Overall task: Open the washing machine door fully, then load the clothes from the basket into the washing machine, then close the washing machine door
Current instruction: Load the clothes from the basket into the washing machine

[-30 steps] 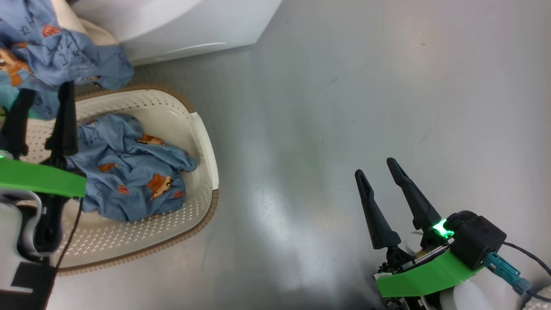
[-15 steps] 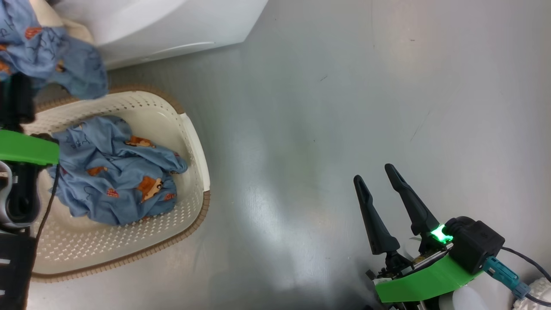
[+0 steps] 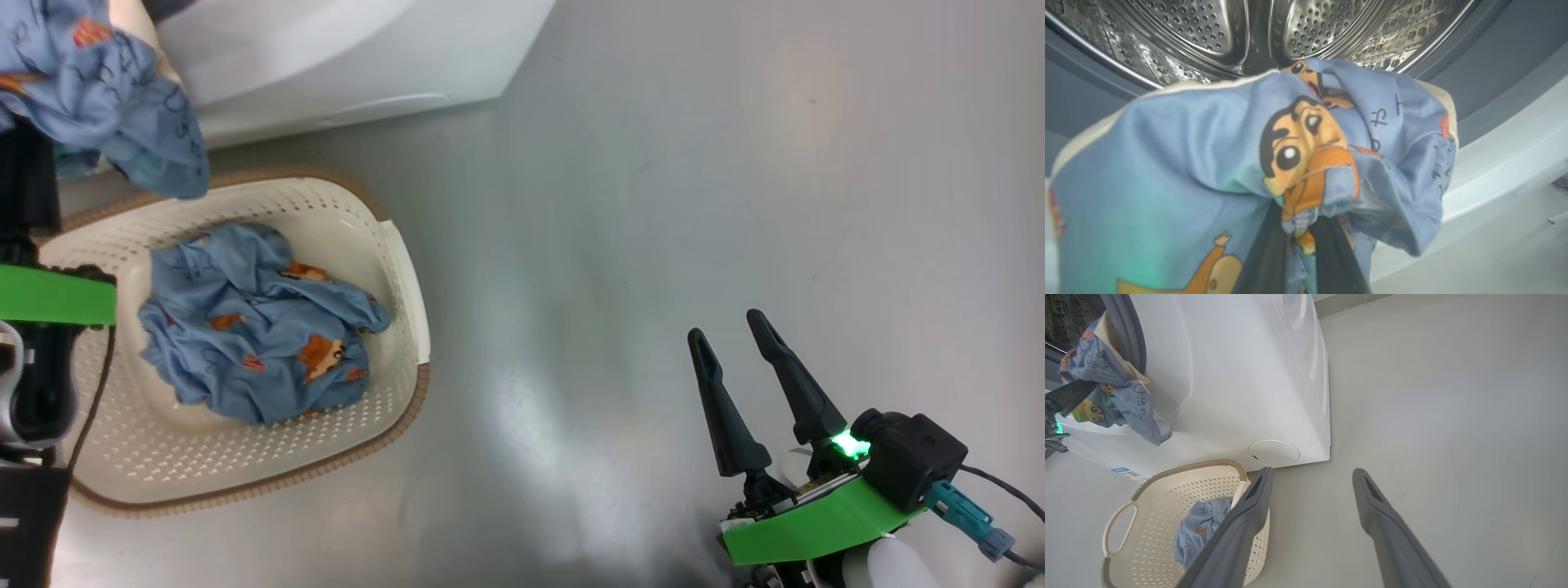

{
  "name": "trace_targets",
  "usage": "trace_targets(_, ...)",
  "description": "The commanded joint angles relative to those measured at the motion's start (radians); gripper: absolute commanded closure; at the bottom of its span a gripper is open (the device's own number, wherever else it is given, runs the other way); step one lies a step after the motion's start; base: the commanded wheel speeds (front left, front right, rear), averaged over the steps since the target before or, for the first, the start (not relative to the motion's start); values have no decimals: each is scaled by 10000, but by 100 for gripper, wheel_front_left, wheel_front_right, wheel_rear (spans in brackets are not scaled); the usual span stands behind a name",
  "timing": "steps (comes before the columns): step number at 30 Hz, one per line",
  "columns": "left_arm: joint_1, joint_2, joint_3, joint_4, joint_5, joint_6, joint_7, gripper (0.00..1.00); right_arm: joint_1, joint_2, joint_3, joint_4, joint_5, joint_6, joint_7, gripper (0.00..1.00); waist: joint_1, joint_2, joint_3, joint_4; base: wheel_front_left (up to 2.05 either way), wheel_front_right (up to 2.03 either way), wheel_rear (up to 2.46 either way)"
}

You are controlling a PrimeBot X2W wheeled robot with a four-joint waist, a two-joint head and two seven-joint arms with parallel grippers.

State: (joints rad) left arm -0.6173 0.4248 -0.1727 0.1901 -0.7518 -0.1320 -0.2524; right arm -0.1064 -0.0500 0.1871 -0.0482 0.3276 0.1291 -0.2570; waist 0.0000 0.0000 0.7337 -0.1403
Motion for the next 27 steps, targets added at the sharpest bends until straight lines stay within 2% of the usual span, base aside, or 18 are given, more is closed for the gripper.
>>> trace_targets(1, 84, 488, 460, -393, 145, 13, -93, 100, 116, -3, 253, -134, 71, 16, -48, 0, 0, 0, -185, 147, 0, 0, 0)
trace_targets(8, -127, 973, 533, -834, 504, 13, -93, 100, 22, -3, 321, 6, 125, 16, -48, 0, 0, 0, -399, 212, 0, 0, 0)
trace_targets(15, -992, 1749, 163, -496, 498, 13, -93, 100, 28, -3, 442, -19, 239, 16, -48, 0, 0, 0, -437, 19, 0, 0, 0)
trace_targets(23, -2512, 2528, -674, 195, 289, 13, -93, 100, 168, -3, 500, -156, 249, 16, -48, 0, 0, 0, -230, -206, 0, 0, 0)
trace_targets(27, -3386, 2665, -1186, 565, -96, 13, 26, 100, 205, -3, 596, -196, 305, 16, -48, 0, 0, 0, -30, -305, 0, 0, 0)
